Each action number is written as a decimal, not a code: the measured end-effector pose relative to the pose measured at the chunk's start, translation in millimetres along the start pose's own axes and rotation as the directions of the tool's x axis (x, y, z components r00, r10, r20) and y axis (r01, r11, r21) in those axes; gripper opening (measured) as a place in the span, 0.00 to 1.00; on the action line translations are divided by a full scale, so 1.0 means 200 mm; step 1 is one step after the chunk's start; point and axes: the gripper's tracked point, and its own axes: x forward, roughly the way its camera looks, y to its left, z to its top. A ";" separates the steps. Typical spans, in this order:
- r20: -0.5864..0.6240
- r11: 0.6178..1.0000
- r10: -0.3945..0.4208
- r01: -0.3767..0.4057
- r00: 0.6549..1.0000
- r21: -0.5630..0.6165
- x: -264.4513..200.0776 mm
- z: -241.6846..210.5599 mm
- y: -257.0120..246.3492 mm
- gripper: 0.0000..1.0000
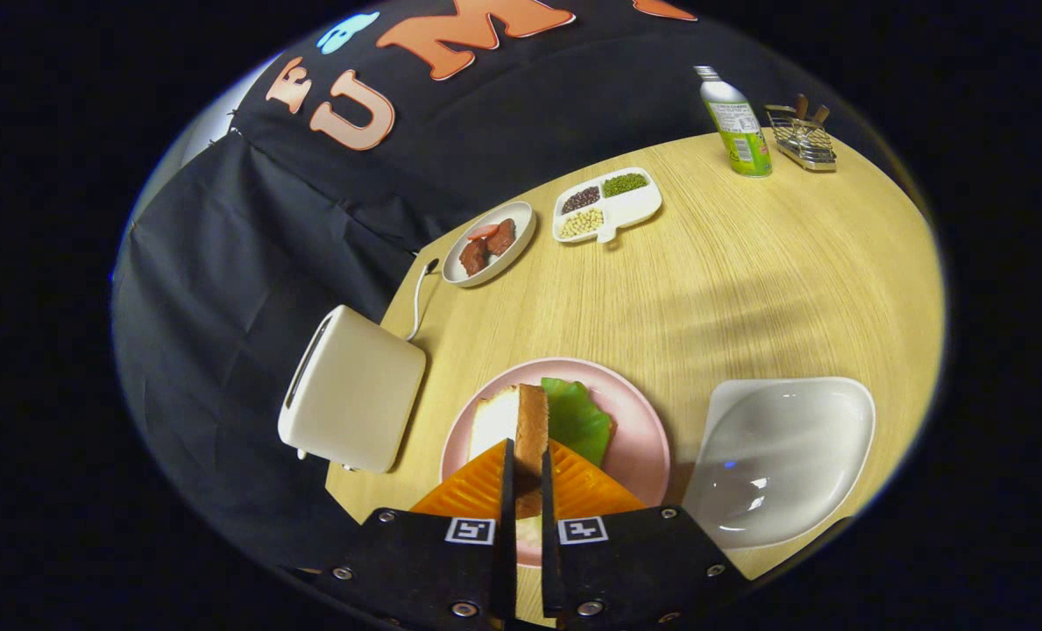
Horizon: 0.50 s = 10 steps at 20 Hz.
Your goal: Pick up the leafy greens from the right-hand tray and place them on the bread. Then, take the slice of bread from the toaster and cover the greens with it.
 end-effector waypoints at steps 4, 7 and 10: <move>0.028 0.995 -0.066 0.068 0.997 -0.070 0.02 0.00 -0.06 0.16; 0.044 0.986 -0.095 0.100 0.994 -0.130 0.02 0.00 -0.08 0.30; 0.089 0.977 -0.114 0.128 0.989 -0.172 0.00 0.04 -0.10 0.38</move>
